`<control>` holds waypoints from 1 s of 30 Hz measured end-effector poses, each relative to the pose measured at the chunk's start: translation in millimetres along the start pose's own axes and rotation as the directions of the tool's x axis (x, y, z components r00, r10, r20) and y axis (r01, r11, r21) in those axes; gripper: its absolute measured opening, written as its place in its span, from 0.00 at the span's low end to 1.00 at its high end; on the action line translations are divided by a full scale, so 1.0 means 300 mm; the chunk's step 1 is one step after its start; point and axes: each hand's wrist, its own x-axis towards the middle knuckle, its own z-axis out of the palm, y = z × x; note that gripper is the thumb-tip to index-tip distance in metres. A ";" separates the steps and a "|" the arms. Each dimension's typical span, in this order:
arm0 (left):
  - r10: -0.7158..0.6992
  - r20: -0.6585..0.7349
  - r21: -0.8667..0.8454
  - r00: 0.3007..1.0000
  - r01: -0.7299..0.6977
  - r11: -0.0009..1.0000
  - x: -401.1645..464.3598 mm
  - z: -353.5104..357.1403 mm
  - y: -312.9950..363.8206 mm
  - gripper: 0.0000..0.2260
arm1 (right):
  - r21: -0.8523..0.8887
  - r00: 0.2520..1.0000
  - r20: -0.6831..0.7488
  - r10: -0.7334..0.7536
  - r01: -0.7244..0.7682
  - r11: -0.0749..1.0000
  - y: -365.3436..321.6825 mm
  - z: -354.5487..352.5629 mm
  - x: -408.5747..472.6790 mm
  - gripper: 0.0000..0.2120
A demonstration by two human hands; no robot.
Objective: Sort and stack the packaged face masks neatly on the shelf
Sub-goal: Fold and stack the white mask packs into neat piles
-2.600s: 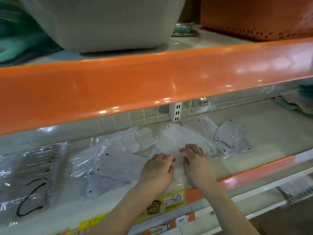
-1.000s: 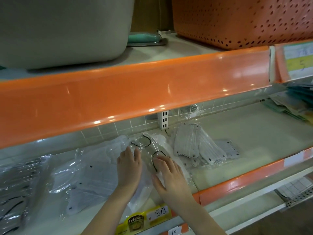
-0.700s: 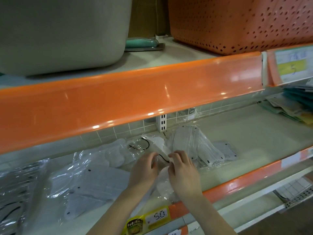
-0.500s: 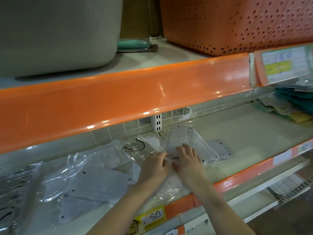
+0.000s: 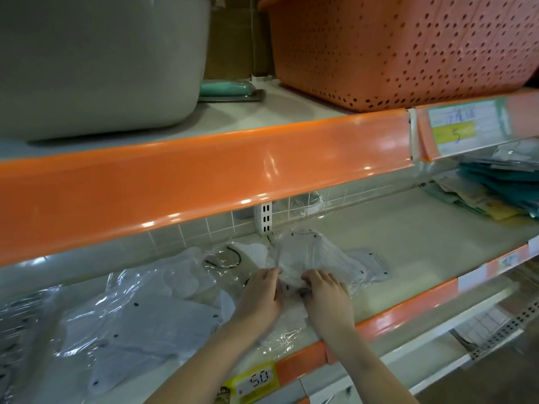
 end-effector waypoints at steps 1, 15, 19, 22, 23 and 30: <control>0.033 0.012 0.001 0.999 -0.033 0.999 -0.001 -0.007 0.003 0.25 | 0.041 1.000 -0.008 0.008 -0.008 0.999 -0.005 -0.014 -0.001 0.14; -0.182 -0.329 -0.706 0.927 -0.114 0.699 -0.075 -0.185 0.032 0.09 | 0.239 0.935 -0.338 -0.106 0.195 0.951 -0.092 -0.203 0.063 0.05; -0.403 -0.233 -0.898 0.885 -0.037 0.439 -0.129 -0.234 -0.041 0.08 | 0.318 0.975 -0.217 -0.044 0.113 0.941 -0.087 -0.209 0.068 0.05; -0.542 -0.181 -0.934 0.821 0.029 0.356 -0.181 -0.262 -0.119 0.09 | 0.316 0.966 -0.237 -0.108 0.181 0.931 -0.125 -0.177 0.062 0.09; -0.581 -0.175 -0.941 0.795 0.039 0.337 -0.199 -0.273 -0.144 0.09 | 0.264 0.944 -0.286 -0.165 0.243 0.934 -0.148 -0.159 0.055 0.10; -0.766 -0.094 -0.966 0.635 0.127 0.224 -0.334 -0.375 -0.322 0.10 | 0.100 0.856 -0.234 -0.462 0.493 0.864 -0.399 -0.042 -0.053 0.19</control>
